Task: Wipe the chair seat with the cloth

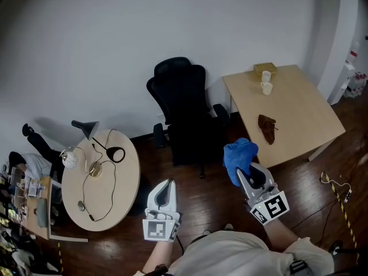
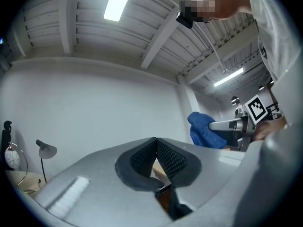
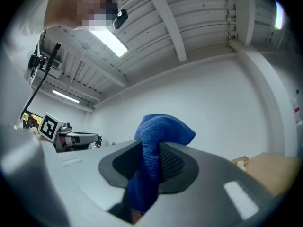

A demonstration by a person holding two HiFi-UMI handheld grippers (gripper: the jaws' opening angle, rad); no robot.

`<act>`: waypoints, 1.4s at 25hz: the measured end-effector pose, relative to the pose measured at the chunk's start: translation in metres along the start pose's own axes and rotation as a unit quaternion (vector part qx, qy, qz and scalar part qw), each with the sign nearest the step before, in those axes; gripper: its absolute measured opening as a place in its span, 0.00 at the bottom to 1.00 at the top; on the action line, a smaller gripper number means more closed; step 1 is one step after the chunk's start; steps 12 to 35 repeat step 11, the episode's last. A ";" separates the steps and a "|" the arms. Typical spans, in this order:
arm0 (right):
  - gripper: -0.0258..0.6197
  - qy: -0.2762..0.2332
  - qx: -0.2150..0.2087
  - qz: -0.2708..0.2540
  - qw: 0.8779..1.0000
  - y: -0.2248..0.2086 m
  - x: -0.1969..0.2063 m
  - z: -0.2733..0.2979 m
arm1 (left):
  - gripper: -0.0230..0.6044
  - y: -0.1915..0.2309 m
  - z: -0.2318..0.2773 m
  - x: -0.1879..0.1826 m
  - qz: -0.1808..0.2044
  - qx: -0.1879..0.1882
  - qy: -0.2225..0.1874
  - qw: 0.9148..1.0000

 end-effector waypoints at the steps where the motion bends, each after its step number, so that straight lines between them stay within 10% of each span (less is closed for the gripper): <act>1: 0.19 0.001 0.001 0.000 1.000 0.002 0.000 0.000 | 0.10 0.001 -0.002 0.000 0.000 0.001 0.006 1.000; 35: 0.19 0.038 -0.007 0.008 0.999 0.027 -0.004 0.004 | 0.14 0.009 -0.009 -0.004 -0.017 0.039 -0.013 0.999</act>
Point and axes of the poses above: the fingertips, and each gripper's own axes: z forward along the fingers, y to its left, x out of its underside, the point moved 10 cm from there along -z, backward along the fingers, and after that the axes turned 11 degrees about -z, right-handed, at the moved point
